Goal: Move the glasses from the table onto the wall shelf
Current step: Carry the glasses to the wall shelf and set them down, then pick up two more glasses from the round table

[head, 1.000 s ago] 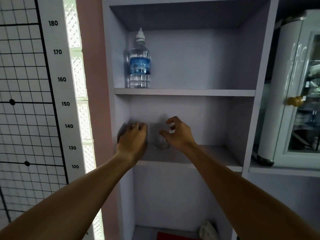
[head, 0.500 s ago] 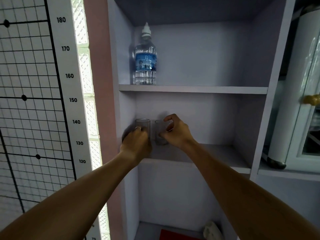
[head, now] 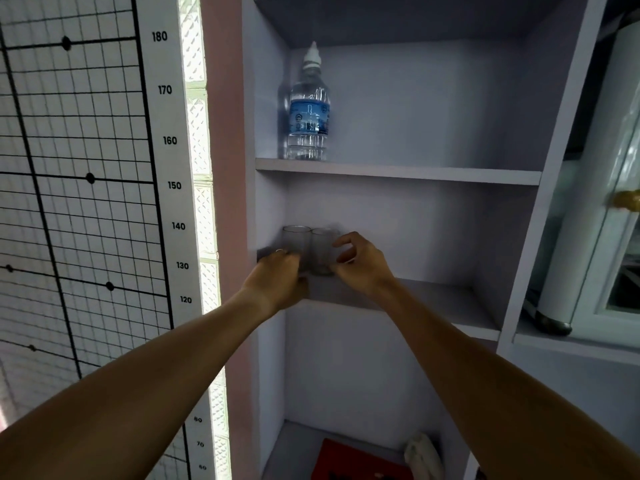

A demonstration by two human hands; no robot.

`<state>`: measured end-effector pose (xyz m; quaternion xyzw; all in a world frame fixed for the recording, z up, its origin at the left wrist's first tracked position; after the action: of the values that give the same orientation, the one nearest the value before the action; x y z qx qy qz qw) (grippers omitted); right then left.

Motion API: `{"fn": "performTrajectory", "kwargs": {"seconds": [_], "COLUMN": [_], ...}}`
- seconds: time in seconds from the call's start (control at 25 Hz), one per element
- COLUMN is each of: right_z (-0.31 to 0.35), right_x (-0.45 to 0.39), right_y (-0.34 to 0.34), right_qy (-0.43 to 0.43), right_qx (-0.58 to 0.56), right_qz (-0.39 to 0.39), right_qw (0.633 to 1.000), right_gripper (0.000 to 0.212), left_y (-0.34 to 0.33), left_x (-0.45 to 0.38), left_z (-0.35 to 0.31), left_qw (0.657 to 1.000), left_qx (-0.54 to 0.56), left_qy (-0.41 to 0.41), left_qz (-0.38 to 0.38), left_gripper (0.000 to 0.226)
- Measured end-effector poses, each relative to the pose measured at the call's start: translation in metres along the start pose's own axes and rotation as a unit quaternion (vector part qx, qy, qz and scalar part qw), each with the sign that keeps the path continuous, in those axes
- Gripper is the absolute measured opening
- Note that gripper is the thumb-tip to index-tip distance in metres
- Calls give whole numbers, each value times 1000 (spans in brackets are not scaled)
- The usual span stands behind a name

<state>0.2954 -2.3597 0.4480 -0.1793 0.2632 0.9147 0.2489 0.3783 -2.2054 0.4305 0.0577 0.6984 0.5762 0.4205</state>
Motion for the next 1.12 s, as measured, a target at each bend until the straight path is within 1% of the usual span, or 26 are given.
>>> {"fn": "performTrajectory", "kwargs": {"seconds": [0.12, 0.24, 0.36, 0.48, 0.56, 0.64, 0.76, 0.88, 0.96, 1.04, 1.12], "right_z": [23, 57, 104, 161, 210, 271, 358, 434, 489, 539, 584], "right_x": [14, 34, 65, 112, 160, 224, 323, 411, 479, 550, 618], "right_y": [-12, -53, -129, -223, -296, -371, -462, -532, -573, -605, -633], "right_qy": [18, 22, 55, 92, 112, 147, 209, 246, 281, 307, 333], "right_qx": [39, 23, 23, -7, -34, -54, -89, -120, -137, -155, -171], "right_qz": [17, 61, 138, 212, 279, 350, 420, 482, 533, 584, 617], "right_qw": [999, 998, 989, 973, 953, 924, 879, 832, 786, 736, 692], "right_gripper": [19, 14, 12, 11, 13, 16, 14, 14, 15, 11, 8], "left_y": [30, 60, 98, 142, 182, 230, 303, 373, 420, 461, 494], "left_x": [27, 73, 148, 251, 342, 447, 594, 714, 796, 871, 939], "left_z": [19, 66, 142, 230, 287, 341, 391, 409, 409, 401, 392], "left_qw": [999, 997, 988, 967, 942, 912, 862, 805, 765, 725, 683], "left_qx": [17, 0, -24, -49, -99, -144, -182, -223, -236, -248, -257], "left_qy": [27, 63, 129, 228, 298, 358, 451, 531, 585, 632, 675], "left_qz": [18, 38, 80, 105, 121, 141, 139, 141, 129, 112, 108], "left_gripper": [20, 18, 19, 18, 21, 24, 28, 31, 25, 17, 19]}}
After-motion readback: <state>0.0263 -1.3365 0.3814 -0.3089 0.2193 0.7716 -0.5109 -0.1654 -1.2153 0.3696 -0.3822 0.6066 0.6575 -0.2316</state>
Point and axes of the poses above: each hand's wrist, its own x-axis away from the middle knuckle, its own y-axis out of the back of the hand, z = x × y, the point moved 2 cm from there along -x, towards the middle knuckle, and after that the axes turned 15 degrees about -x, right-handed, at the moved point
